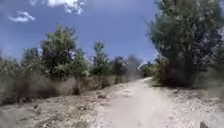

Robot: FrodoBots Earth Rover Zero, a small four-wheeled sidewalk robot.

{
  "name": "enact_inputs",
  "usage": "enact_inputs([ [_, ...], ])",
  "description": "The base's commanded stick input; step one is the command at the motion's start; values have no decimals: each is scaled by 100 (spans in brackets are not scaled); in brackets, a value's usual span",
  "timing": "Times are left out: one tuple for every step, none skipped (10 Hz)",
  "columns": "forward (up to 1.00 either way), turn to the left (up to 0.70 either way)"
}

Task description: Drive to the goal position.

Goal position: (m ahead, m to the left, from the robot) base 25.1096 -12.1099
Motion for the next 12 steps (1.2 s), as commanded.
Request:
enact_inputs([
  [45,0],
  [45,0],
  [45,0],
  [45,0],
  [45,0],
  [45,0],
  [45,0],
  [45,0],
  [45,0],
  [45,0],
  [45,0],
  [45,0],
])
